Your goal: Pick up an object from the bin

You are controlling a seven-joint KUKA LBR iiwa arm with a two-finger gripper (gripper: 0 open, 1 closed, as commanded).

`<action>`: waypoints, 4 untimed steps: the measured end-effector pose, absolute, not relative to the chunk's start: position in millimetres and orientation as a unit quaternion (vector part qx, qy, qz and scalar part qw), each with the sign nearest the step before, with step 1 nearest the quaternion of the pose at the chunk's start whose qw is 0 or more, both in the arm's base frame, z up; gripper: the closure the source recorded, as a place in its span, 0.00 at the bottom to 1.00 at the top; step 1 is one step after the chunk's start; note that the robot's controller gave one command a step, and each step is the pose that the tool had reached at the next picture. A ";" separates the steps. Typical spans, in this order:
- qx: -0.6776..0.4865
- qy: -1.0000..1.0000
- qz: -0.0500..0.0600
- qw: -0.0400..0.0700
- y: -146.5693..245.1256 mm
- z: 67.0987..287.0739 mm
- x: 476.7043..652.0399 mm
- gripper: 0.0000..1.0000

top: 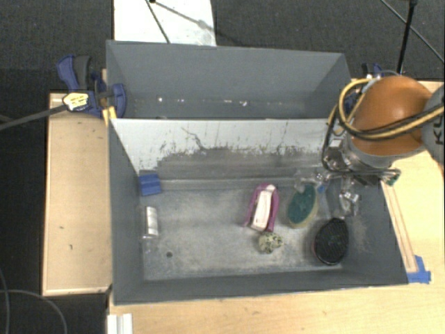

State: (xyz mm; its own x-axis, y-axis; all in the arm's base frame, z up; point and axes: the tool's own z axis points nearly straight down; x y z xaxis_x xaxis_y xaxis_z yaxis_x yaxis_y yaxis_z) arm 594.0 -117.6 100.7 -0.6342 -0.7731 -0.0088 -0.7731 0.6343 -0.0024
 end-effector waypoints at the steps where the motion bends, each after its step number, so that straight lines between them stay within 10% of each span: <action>1: -0.424 0.906 0.004 0.005 -124.4 71.6 593.9 0.00; 2: -0.274 0.962 0.011 -0.001 -131.7 69.9 591.0 0.00; 3: -0.274 0.962 0.011 0.000 -131.9 70.6 591.8 1.00; 4: -0.277 0.961 -0.001 0.005 -130.1 141.3 594.5 1.00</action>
Offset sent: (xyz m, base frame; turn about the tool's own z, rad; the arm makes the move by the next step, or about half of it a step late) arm -0.0028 -0.0139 -0.0307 0.0057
